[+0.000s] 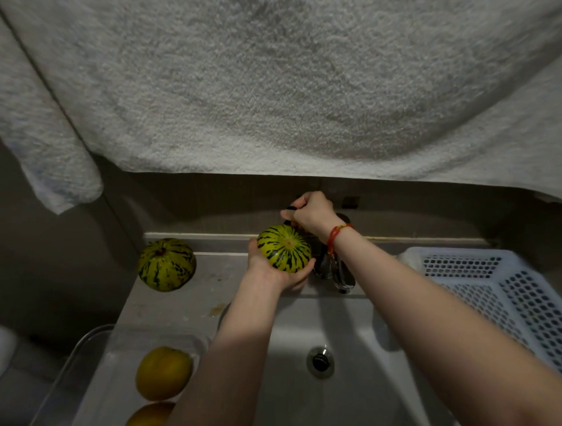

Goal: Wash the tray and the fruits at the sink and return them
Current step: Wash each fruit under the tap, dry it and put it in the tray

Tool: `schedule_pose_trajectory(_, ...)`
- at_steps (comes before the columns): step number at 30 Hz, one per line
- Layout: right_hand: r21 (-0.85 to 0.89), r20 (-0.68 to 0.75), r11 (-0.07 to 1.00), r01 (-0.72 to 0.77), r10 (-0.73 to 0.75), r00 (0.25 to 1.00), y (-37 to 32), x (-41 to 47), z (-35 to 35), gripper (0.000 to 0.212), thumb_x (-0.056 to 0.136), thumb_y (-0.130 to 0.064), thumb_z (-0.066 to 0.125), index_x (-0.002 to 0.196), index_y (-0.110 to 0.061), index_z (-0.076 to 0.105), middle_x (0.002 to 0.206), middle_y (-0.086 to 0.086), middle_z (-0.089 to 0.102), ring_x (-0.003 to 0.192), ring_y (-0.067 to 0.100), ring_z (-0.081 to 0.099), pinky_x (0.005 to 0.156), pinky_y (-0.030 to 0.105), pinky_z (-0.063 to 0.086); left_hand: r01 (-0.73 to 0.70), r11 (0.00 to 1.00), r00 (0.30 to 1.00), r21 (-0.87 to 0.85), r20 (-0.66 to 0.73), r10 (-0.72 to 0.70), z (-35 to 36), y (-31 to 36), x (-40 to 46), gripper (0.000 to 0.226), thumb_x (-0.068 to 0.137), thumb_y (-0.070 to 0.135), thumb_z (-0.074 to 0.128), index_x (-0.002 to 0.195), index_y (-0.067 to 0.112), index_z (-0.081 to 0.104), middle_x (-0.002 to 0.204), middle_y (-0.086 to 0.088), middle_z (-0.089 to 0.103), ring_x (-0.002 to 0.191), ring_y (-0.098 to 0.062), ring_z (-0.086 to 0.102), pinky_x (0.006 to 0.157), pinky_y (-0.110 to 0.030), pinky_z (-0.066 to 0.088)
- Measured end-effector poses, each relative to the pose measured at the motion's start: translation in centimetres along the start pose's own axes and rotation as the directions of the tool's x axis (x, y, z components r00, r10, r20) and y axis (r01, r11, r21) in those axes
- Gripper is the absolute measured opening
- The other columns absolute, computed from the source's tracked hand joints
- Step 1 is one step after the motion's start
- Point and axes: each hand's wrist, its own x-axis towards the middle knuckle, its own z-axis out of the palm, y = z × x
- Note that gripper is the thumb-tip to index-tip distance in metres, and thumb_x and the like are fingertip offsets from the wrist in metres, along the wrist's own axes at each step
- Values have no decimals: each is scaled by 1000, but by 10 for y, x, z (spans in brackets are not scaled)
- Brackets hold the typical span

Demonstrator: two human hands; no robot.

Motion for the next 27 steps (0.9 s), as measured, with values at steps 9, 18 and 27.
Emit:
schedule_pose_trajectory(9,-491,-79,841,229,-304,949,-8,-23,-3,44,87,-36,63,120,-10,52,121,14,55,116,31,49,91,37,41,7,999,997,52,72,-11,-16,-3,-10,54,83,55,49,98,4,59,101,-22,55,104,-40,47,64,-50,45)
schedule_pose_trajectory(18,-238,142,811,534,-515,845,3,-94,19,36,101,-27,36,122,-8,59,123,11,60,116,26,53,95,34,40,-107,984,992,145,87,95,-45,-14,-33,49,82,56,54,89,9,63,87,-19,64,84,-37,57,62,-49,47)
schedule_pose_trajectory(27,137,172,932,337,-357,918,45,-120,11,36,102,-24,33,126,-14,58,122,7,61,117,18,53,92,21,38,-101,969,995,227,35,96,-68,-48,-38,51,78,58,57,91,8,62,91,-18,63,86,-36,58,63,-48,49)
